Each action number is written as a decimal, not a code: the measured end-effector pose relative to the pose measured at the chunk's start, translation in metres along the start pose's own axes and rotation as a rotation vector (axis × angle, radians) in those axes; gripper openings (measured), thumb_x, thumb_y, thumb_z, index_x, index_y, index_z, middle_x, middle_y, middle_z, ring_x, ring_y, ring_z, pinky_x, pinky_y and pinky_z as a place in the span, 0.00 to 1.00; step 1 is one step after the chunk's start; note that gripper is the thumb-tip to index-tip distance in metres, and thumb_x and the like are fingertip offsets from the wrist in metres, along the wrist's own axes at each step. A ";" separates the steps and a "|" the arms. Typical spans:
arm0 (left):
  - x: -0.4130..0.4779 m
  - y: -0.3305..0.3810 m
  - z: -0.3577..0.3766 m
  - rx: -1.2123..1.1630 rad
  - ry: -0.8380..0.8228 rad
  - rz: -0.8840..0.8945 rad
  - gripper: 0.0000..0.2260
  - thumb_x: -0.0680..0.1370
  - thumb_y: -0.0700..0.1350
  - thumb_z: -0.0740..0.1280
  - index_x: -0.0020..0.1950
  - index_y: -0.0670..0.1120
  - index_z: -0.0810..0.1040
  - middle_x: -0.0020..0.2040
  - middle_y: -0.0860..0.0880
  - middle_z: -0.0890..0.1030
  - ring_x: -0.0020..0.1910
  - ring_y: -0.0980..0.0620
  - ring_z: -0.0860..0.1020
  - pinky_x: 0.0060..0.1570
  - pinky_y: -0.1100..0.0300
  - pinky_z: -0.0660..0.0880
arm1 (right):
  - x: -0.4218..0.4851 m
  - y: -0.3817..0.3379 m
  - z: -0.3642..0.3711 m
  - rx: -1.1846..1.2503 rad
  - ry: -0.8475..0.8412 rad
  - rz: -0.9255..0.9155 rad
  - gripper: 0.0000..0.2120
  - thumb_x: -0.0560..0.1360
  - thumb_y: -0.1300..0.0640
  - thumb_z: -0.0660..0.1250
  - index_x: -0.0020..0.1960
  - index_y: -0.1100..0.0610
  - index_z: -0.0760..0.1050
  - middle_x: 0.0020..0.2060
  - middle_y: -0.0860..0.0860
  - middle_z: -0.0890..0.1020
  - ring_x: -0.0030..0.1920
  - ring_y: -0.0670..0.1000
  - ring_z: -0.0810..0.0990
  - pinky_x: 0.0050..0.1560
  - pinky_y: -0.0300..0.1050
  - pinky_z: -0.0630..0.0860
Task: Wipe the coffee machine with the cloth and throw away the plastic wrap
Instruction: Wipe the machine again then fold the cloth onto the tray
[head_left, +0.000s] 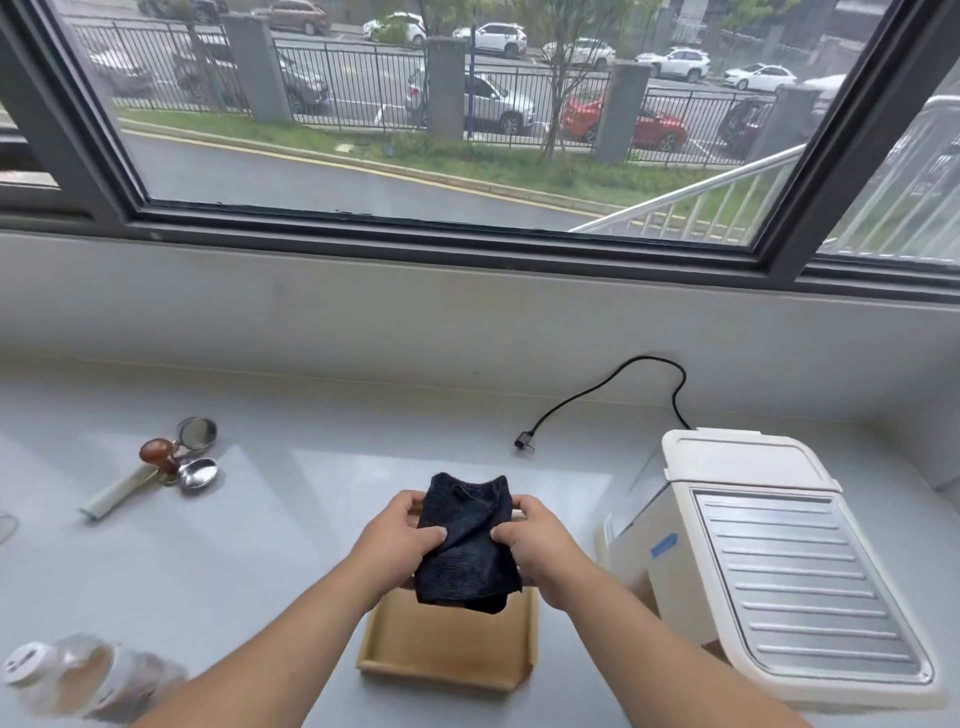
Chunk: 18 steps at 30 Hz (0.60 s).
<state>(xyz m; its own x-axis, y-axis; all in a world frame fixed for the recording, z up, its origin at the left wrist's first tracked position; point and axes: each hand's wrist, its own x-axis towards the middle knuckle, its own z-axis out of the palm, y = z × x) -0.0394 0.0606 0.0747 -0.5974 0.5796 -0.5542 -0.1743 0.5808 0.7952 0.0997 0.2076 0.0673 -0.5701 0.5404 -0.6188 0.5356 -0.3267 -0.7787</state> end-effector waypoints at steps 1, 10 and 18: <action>0.003 -0.005 0.002 0.003 0.005 -0.010 0.15 0.77 0.44 0.71 0.57 0.61 0.75 0.53 0.50 0.85 0.48 0.48 0.86 0.35 0.51 0.85 | 0.003 0.005 0.001 -0.008 0.005 0.006 0.16 0.75 0.63 0.64 0.59 0.48 0.75 0.55 0.50 0.84 0.50 0.53 0.87 0.45 0.52 0.86; 0.024 -0.040 0.010 0.044 -0.005 -0.076 0.17 0.78 0.41 0.70 0.60 0.61 0.76 0.51 0.48 0.86 0.46 0.46 0.87 0.41 0.43 0.86 | 0.024 0.031 0.008 -0.063 0.004 0.079 0.19 0.74 0.65 0.62 0.62 0.49 0.73 0.53 0.53 0.85 0.48 0.55 0.88 0.42 0.52 0.86; 0.036 -0.064 0.016 0.092 -0.010 -0.109 0.17 0.78 0.41 0.71 0.62 0.58 0.76 0.46 0.48 0.85 0.42 0.49 0.87 0.35 0.52 0.85 | 0.037 0.053 0.011 -0.100 -0.005 0.090 0.20 0.74 0.66 0.62 0.62 0.48 0.73 0.52 0.54 0.85 0.49 0.57 0.88 0.47 0.59 0.87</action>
<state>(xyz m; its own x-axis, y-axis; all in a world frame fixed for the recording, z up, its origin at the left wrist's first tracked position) -0.0370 0.0539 0.0001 -0.5713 0.5155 -0.6386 -0.1652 0.6899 0.7048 0.0998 0.2019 0.0023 -0.5204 0.5082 -0.6863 0.6437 -0.2946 -0.7063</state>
